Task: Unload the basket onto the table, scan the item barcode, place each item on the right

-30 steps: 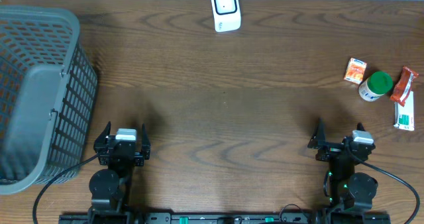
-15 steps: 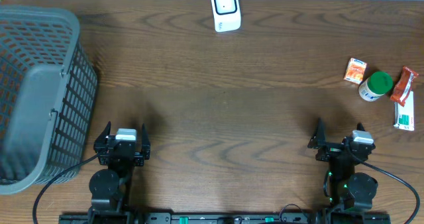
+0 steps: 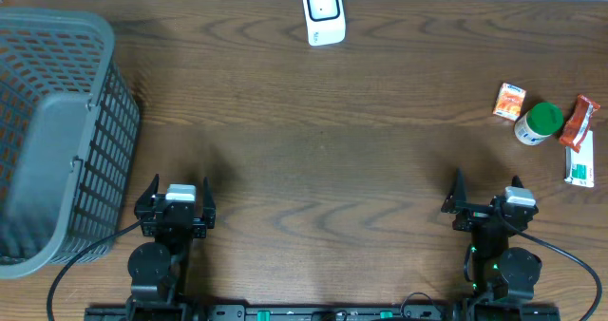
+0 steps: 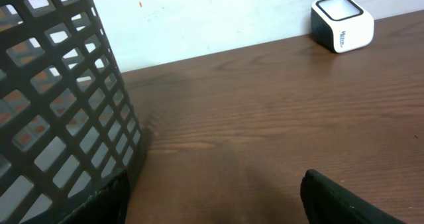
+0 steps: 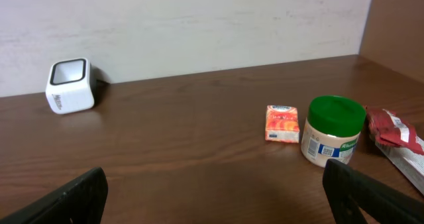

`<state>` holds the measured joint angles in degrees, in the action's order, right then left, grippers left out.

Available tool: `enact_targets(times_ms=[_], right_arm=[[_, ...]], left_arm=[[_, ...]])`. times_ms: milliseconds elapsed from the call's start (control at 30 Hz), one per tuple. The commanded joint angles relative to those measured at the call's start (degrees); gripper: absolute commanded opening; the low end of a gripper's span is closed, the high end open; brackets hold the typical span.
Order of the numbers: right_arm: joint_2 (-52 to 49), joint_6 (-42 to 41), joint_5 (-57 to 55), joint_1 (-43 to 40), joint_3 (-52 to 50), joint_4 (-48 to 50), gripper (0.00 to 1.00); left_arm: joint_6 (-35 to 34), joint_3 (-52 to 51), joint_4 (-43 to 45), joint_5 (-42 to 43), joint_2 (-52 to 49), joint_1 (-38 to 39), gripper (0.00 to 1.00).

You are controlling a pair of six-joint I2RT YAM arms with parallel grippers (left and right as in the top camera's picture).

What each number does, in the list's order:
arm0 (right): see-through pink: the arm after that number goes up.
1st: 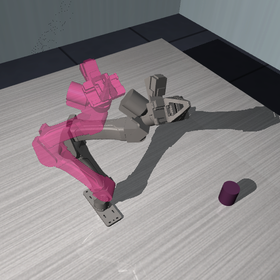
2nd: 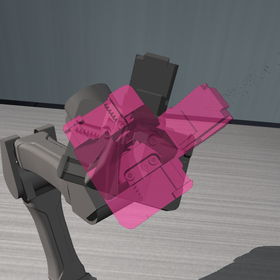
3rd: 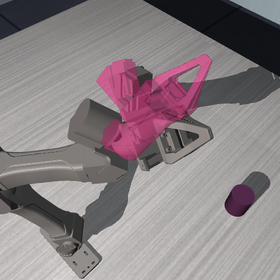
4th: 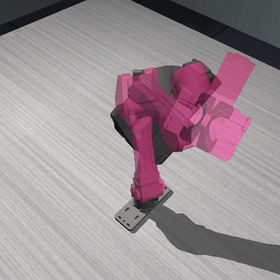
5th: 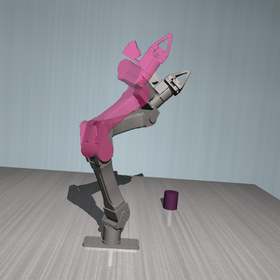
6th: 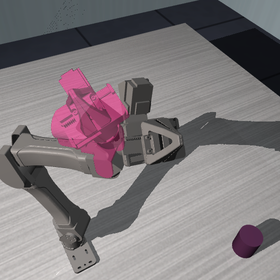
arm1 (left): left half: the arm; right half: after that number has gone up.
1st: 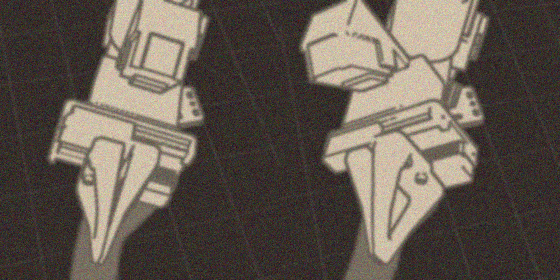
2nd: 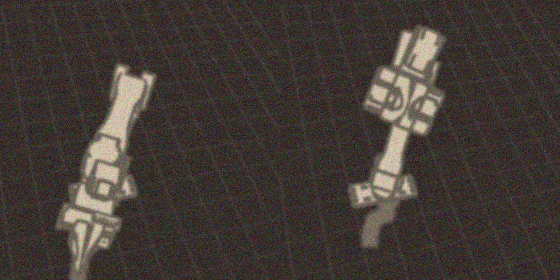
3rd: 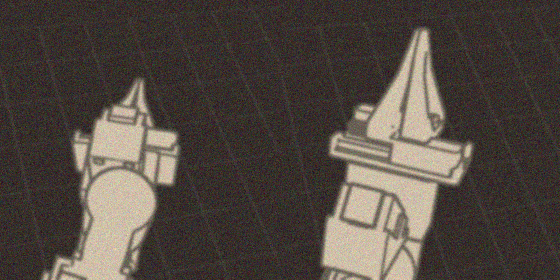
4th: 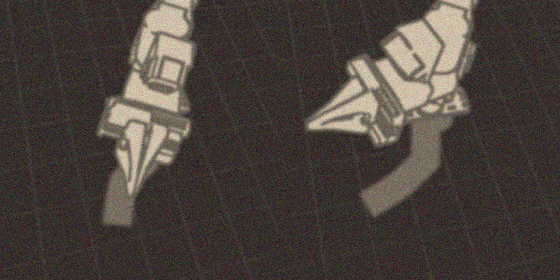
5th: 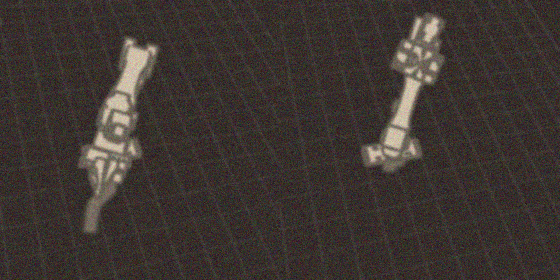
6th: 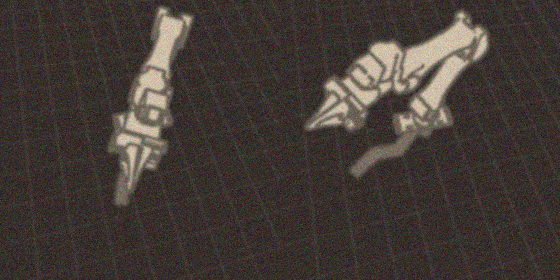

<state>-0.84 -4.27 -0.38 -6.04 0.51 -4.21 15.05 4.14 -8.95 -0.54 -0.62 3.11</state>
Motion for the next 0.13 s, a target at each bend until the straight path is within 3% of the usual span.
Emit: enact_targets(times_ms=[0,100], right_arm=[[0.55,0.72,0.24,-0.31,-0.22,-0.09,0.99],[0.55,0.72,0.26,-0.31,-0.22,-0.09,0.99]], left_arm=[[0.28,-1.29,-1.05,-0.28,0.39,0.13,0.83],[0.31,-1.29,-1.05,-0.28,0.42,0.13,0.83]])
